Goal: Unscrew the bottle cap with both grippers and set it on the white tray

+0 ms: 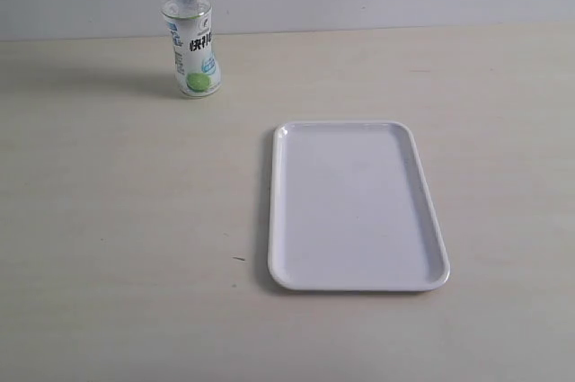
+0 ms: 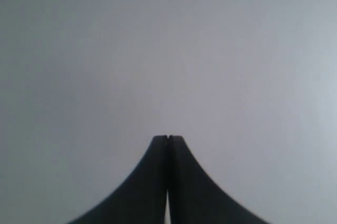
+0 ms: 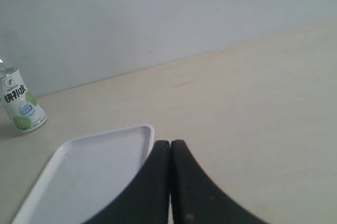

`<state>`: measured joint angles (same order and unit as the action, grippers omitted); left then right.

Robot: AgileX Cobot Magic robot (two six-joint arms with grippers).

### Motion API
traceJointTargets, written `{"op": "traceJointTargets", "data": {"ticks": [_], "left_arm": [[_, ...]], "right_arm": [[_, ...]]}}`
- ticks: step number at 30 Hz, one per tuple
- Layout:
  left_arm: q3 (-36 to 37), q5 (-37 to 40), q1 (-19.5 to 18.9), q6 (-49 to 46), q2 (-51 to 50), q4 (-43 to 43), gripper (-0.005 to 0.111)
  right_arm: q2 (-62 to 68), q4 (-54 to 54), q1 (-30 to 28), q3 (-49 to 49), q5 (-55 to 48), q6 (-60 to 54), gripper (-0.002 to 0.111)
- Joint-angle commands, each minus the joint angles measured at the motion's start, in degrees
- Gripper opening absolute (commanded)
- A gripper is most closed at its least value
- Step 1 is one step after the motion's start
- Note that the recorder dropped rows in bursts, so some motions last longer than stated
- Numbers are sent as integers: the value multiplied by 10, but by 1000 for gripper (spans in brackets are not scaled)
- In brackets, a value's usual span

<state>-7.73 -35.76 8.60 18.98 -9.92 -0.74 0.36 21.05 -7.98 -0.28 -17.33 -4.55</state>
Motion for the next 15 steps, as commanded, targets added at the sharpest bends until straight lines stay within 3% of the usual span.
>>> {"op": "traceJointTargets", "data": {"ticks": [1,4,6,9,12,15], "left_arm": [[-86,-47,-2,-66,-210,34,1],[-171,-68,-2,-66,-434,27,1],[-240,-72,-2,-69,-612,-19,1],[-306,-145,0,-66,-817,-98,1],[-337,-276,0,-66,-968,-91,2],[-386,-340,0,-94,-1066,-94,16]], "right_arm": [[-4,-4,-4,3,5,-3,0],[-4,-4,-4,3,5,-1,0],[-4,-4,-4,3,5,-1,0],[-4,-4,-4,3,5,-1,0],[-4,-4,-4,3,5,-2,0],[-4,-4,-4,3,5,-2,0]]}}
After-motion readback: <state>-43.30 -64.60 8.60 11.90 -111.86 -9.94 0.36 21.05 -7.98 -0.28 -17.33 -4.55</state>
